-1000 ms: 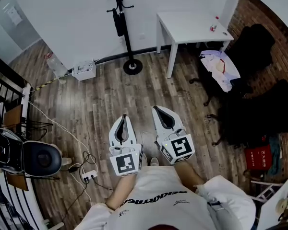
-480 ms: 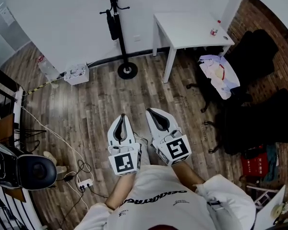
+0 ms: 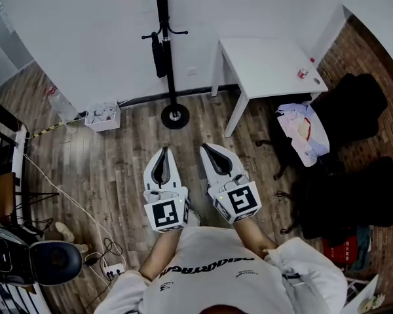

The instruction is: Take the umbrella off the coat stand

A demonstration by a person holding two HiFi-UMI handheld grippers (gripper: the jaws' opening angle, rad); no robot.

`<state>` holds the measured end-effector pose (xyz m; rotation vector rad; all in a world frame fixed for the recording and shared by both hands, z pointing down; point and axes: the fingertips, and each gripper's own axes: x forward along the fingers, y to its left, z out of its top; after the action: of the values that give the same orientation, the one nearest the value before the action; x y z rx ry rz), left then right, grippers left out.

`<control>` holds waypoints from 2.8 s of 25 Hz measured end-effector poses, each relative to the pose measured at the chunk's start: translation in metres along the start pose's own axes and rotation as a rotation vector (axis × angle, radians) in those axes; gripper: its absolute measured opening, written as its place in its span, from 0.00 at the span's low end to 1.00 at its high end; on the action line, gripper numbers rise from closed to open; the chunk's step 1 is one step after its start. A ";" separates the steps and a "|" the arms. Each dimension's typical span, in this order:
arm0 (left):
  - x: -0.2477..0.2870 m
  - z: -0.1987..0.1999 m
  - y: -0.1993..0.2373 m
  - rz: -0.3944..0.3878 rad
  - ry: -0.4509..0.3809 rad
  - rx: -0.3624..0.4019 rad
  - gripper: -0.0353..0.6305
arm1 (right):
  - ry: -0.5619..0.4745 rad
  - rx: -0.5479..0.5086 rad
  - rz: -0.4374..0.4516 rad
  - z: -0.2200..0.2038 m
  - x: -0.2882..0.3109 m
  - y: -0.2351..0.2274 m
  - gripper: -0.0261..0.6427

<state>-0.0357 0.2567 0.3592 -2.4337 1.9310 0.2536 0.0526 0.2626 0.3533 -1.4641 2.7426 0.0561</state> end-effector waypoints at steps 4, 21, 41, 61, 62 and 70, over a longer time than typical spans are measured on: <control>0.059 0.003 0.024 -0.012 -0.007 -0.001 0.05 | 0.003 -0.007 -0.022 0.003 0.056 -0.029 0.04; 0.174 -0.047 0.083 -0.044 0.071 -0.031 0.05 | 0.038 0.015 -0.043 -0.031 0.184 -0.073 0.04; 0.367 -0.088 0.136 -0.013 0.135 0.004 0.05 | 0.017 0.072 -0.009 -0.040 0.359 -0.179 0.04; 0.508 -0.169 0.192 -0.026 0.215 -0.041 0.08 | 0.096 0.110 0.002 -0.093 0.445 -0.262 0.04; 0.515 -0.173 0.196 -0.033 0.225 -0.048 0.10 | 0.104 0.111 -0.009 -0.095 0.449 -0.265 0.04; 0.572 -0.218 0.222 -0.123 0.306 -0.083 0.32 | 0.140 0.110 -0.070 -0.107 0.488 -0.274 0.04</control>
<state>-0.1006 -0.3732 0.5110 -2.7741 1.8977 -0.0469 0.0074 -0.2997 0.4334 -1.5900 2.7468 -0.2032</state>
